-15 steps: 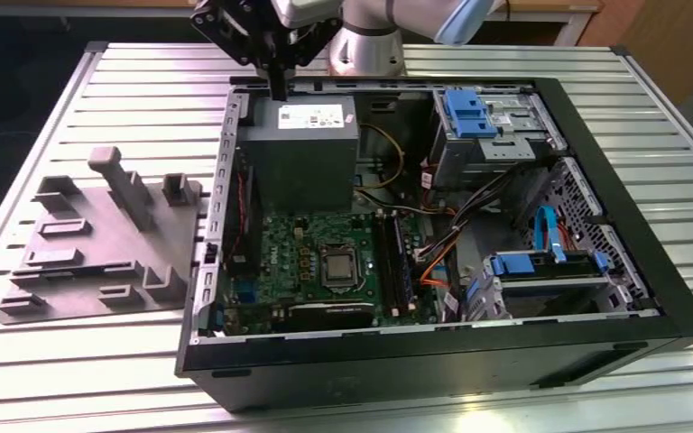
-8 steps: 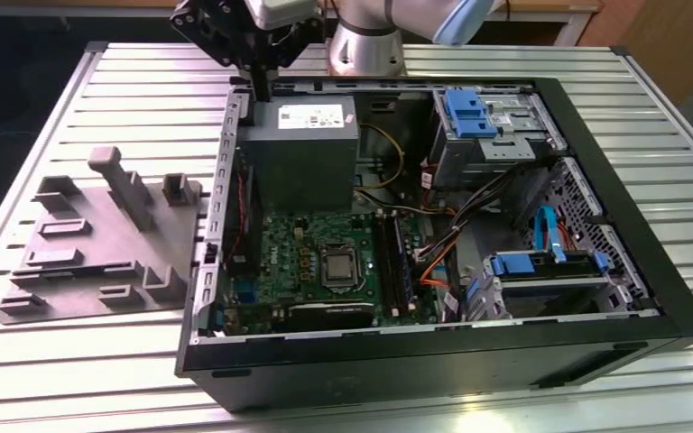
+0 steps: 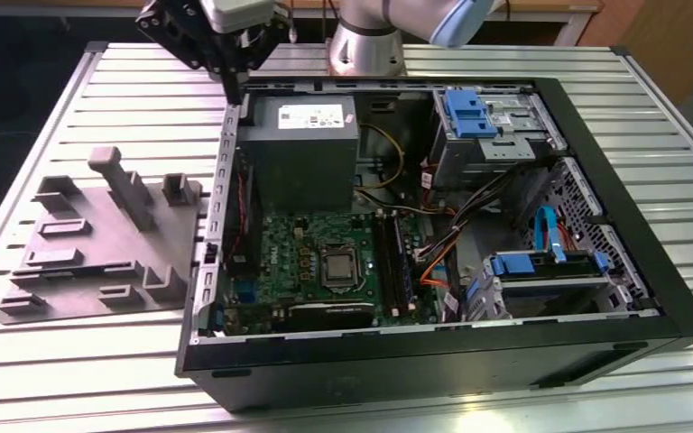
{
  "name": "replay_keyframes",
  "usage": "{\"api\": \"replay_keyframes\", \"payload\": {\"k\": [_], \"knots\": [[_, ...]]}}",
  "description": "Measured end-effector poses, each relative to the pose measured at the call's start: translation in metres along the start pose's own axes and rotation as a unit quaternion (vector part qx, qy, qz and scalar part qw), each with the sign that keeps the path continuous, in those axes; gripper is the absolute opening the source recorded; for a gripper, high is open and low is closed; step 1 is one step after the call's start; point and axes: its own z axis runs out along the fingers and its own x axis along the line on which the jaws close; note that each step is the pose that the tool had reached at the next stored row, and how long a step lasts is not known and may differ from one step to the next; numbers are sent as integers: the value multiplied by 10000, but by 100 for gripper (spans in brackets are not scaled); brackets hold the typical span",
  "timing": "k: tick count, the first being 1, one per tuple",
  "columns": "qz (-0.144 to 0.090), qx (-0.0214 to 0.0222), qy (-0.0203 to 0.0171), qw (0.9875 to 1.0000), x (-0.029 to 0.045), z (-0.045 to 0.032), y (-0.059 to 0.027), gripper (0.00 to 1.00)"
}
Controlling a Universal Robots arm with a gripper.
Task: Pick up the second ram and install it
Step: 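Reach for the second ram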
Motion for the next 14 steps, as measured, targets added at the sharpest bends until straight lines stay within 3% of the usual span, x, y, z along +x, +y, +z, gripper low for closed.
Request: {"api": "replay_keyframes", "payload": {"k": [14], "knots": [[0, 0, -1, 10000, 362, 47, -32, 10]]}}
